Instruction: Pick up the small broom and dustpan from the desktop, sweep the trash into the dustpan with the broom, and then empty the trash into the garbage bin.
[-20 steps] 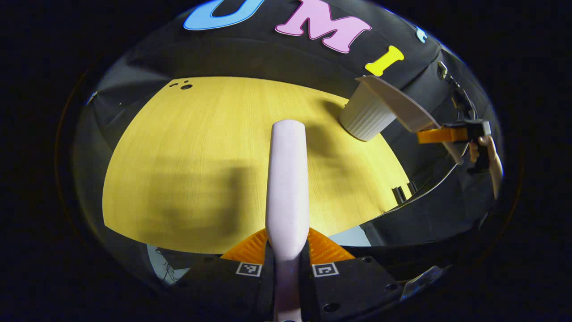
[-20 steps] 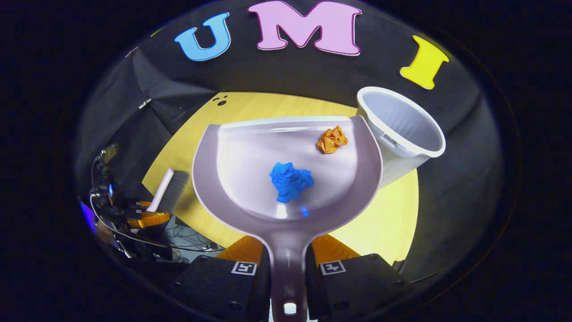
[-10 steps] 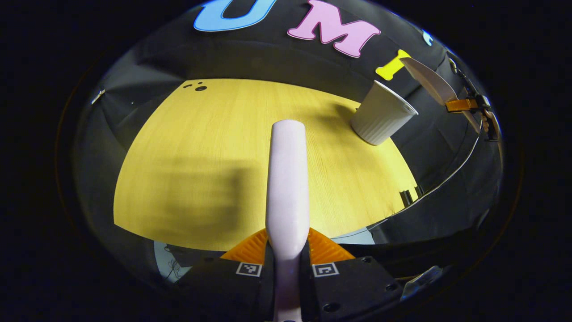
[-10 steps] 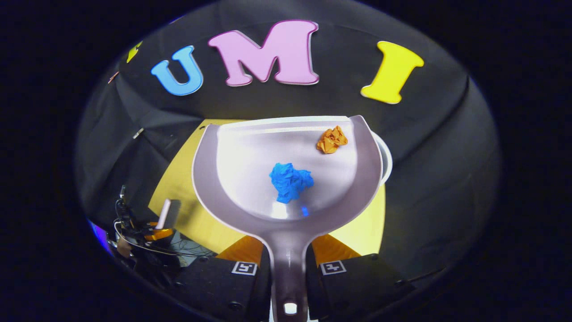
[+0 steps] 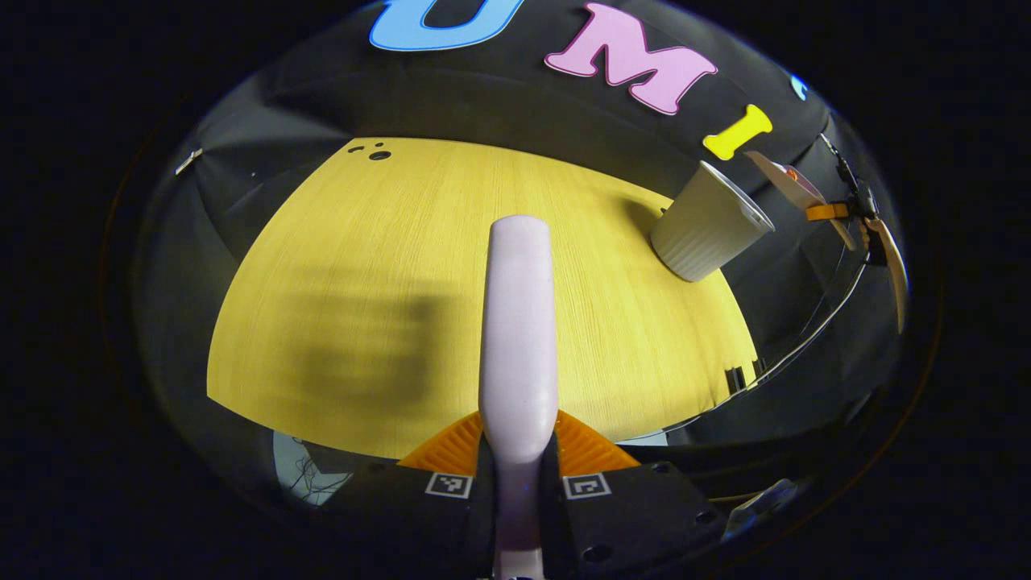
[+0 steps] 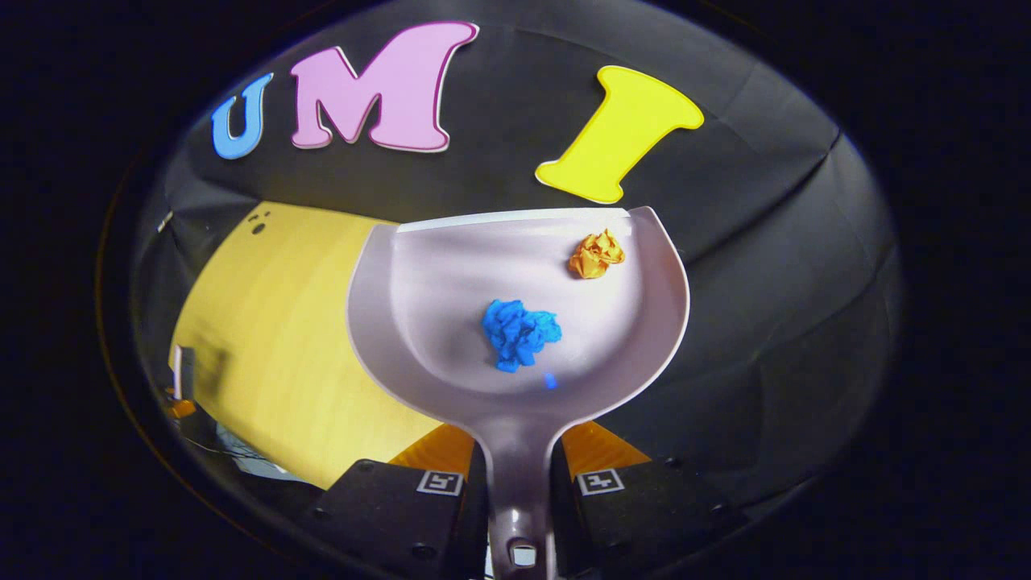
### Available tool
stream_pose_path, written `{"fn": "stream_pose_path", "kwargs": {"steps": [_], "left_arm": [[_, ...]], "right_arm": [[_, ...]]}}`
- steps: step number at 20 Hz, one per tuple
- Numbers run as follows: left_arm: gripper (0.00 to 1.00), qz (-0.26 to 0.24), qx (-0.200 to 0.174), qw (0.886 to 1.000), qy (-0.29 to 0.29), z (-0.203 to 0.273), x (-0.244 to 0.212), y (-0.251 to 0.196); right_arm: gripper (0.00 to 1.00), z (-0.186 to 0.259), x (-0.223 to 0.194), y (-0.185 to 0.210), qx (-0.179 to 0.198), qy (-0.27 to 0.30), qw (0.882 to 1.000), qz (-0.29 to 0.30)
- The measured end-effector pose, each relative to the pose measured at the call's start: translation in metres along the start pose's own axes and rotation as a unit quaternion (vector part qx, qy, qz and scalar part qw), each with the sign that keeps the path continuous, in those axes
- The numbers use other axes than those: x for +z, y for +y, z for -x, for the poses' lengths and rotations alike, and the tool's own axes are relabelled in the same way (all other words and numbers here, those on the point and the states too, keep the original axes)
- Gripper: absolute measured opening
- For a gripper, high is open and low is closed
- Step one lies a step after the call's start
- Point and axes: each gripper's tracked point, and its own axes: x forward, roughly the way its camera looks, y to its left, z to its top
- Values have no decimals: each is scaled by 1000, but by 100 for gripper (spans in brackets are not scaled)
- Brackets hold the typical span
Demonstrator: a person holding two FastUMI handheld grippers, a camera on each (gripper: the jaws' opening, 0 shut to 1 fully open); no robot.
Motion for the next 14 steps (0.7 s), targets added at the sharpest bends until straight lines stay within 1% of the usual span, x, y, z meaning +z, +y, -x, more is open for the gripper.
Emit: {"fn": "stream_pose_path", "kwargs": {"steps": [3,5,7,9,10,11,13,14], "left_arm": [[27,-14,13,1000,10,-8,15,6],[27,-20,25,999,13,-11,28,13],[27,-29,33,999,12,-8,40,14],[27,-21,43,999,2,-5,52,15],[27,-10,43,999,-3,-4,57,14],[27,1,43,999,-6,-3,61,13],[27,13,47,999,-9,-3,64,16],[25,15,50,999,-9,-4,64,17]], "right_arm": [[36,-20,3,-22,-25,3,999,47],[36,-35,0,-24,-37,7,995,88],[36,-44,-1,-26,-50,6,989,142],[36,-50,1,-27,-67,11,980,188],[32,-50,1,-27,-70,14,976,205],[36,-48,-2,-24,-69,19,974,217],[36,-47,-9,-24,-70,40,966,245],[36,-49,-9,-25,-73,50,961,263]]}}
